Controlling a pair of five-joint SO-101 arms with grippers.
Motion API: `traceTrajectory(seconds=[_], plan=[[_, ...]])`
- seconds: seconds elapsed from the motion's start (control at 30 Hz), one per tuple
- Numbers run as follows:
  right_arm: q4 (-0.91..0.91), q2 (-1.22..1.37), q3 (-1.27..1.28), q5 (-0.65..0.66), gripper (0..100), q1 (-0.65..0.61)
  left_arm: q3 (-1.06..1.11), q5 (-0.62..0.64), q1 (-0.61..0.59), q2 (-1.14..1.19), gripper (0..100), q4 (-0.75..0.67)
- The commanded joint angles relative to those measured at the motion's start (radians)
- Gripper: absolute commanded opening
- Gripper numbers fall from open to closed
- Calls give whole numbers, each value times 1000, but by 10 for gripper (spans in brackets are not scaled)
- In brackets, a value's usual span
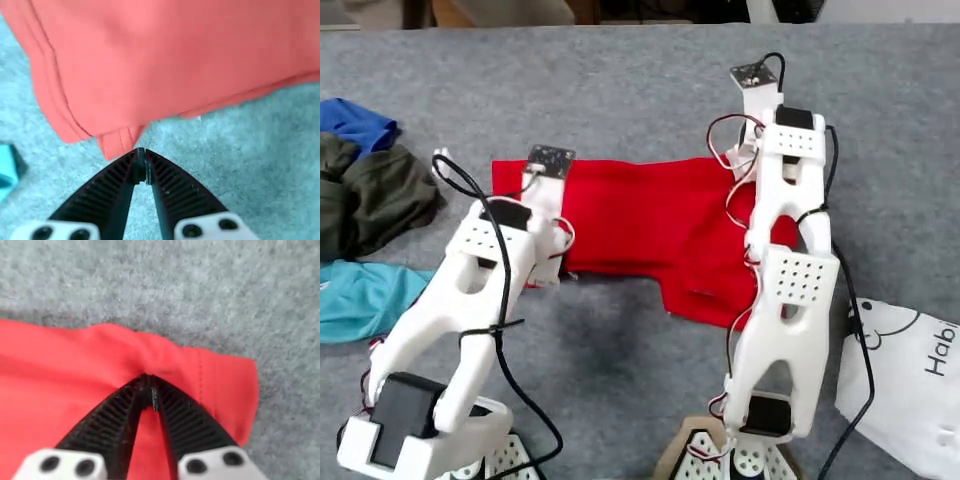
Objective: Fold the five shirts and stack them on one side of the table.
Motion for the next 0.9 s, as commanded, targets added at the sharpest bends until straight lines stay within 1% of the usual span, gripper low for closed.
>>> traceTrajectory(seconds=[0.0,0.17,0.3,0.37,0.5,0.67,0.77,0.87], plan=[[40,36,-90,2,5,-2,48,3,9,-39,19,-72],[98,91,-191,2,5,-2,135,2,2,-38,19,-219],[137,130,-260,3,5,-1,167,2,-66,-38,19,-316],[152,147,-291,5,5,-1,169,-20,-103,-38,19,-328],[176,177,-348,8,5,-1,187,-64,-140,-38,19,-333],[201,206,-403,8,5,-1,275,-81,-132,-38,19,-397],[201,216,-414,8,5,-1,290,-83,-137,-48,19,-384],[201,216,-414,8,5,-1,287,-138,-196,-48,18,-364]])
